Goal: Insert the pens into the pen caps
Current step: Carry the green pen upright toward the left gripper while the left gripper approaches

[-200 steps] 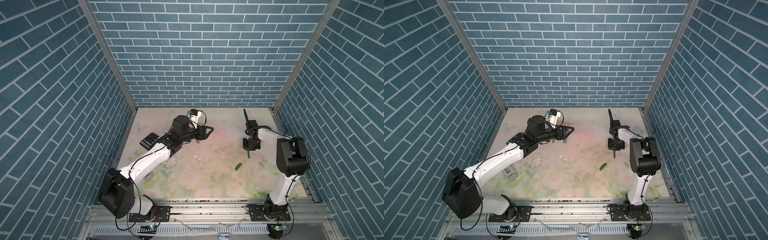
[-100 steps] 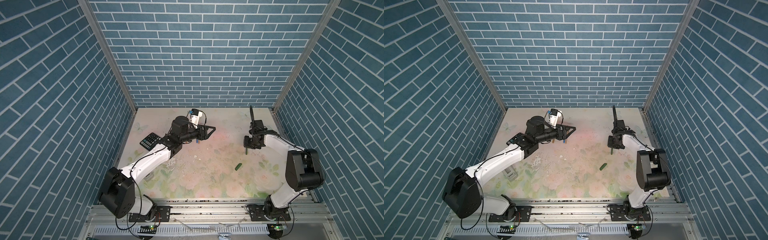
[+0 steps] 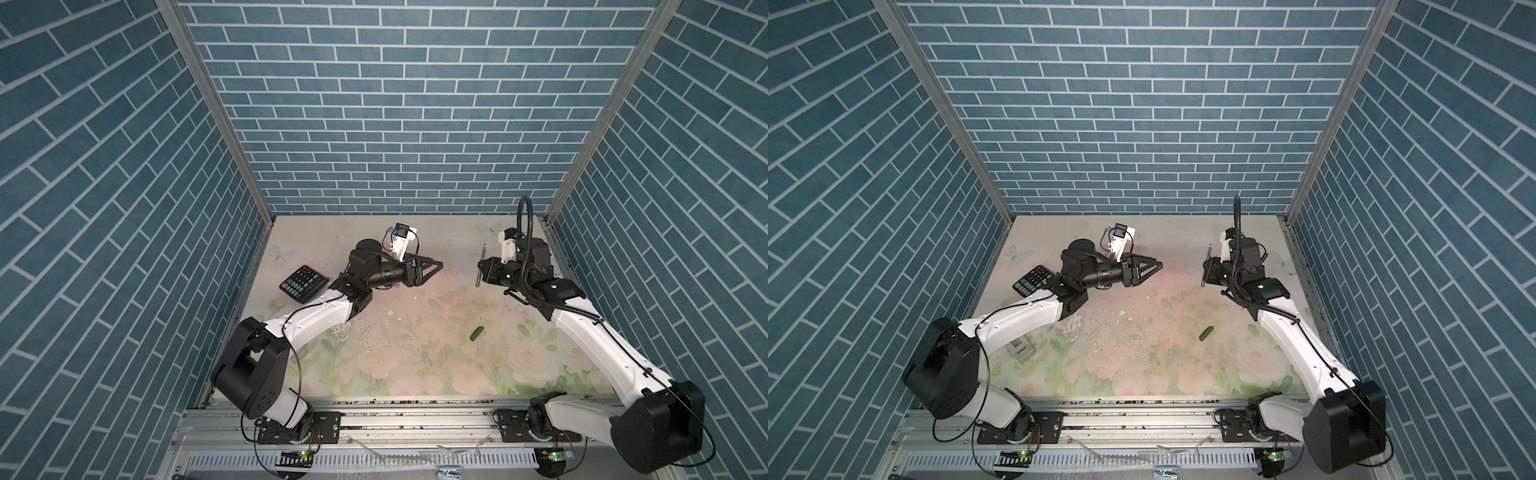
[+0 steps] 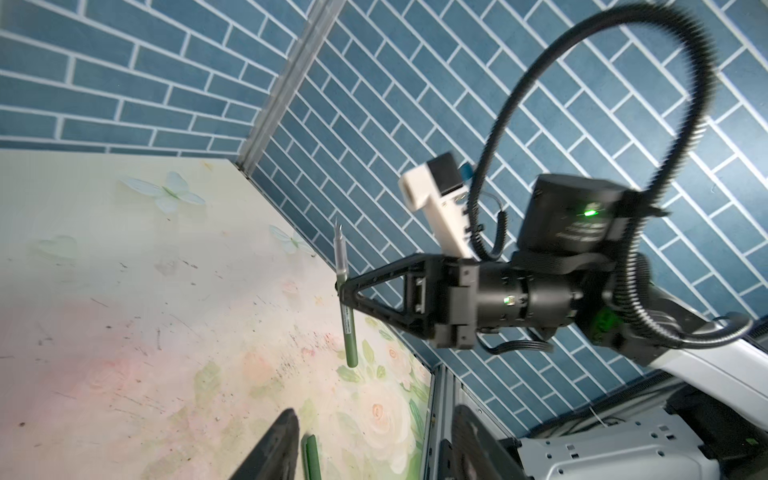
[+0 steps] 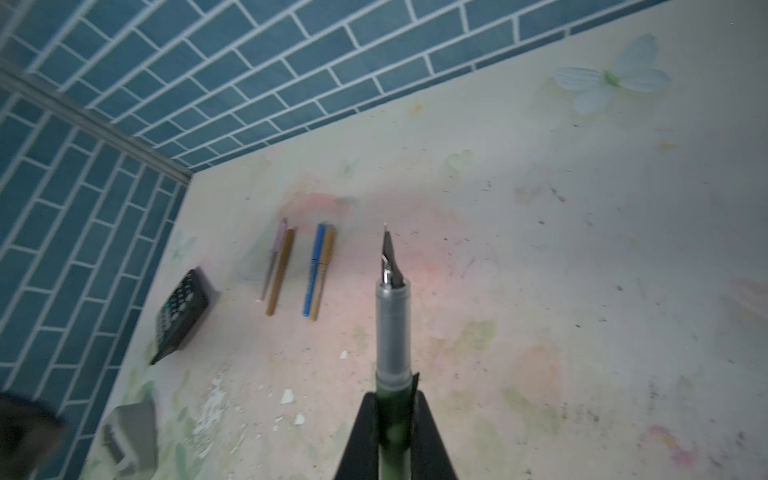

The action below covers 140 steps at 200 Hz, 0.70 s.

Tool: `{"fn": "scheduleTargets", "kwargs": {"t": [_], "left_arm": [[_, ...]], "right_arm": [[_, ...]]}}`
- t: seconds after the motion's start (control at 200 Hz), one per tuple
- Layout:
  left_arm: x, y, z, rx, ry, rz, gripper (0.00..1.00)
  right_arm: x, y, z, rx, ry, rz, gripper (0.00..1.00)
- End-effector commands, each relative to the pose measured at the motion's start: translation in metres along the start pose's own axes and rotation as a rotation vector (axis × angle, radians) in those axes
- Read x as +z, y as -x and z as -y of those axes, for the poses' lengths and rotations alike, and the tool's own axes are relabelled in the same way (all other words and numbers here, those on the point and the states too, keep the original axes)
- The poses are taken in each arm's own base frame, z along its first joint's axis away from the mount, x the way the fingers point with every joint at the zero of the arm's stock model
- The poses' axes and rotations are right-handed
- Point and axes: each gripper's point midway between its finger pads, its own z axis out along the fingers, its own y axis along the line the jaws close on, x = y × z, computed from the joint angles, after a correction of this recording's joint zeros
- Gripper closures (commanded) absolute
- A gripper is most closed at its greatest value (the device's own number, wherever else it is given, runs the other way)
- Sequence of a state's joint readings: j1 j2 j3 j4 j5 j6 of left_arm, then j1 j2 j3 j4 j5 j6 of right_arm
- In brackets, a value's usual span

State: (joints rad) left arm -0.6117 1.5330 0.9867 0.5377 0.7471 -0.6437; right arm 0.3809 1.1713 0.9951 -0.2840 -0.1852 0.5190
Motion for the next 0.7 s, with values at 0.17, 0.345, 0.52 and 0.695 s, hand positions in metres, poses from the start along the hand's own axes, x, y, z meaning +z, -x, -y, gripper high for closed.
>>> {"fn": "scheduleTargets", "kwargs": {"t": [0.17, 0.345, 0.52, 0.695], "left_arm": [[0.018, -0.026, 0.03, 0.072, -0.102, -0.079, 0.47], [0.017, -0.028, 0.035, 0.104, -0.095, -0.069, 0.52], [0.018, -0.029, 0.035, 0.1, -0.1, -0.071, 0.58], [0.02, -0.032, 0.035, 0.094, -0.098, -0.08, 0.64]], "right_arm": [[-0.033, 0.013, -0.084, 0.068, 0.262, 0.102, 0.96], [-0.038, 0.007, -0.1, 0.052, 0.296, 0.093, 0.96], [-0.034, 0.003, -0.104, 0.047, 0.301, 0.083, 0.96], [-0.029, 0.0, -0.11, 0.056, 0.324, 0.075, 0.96]]}}
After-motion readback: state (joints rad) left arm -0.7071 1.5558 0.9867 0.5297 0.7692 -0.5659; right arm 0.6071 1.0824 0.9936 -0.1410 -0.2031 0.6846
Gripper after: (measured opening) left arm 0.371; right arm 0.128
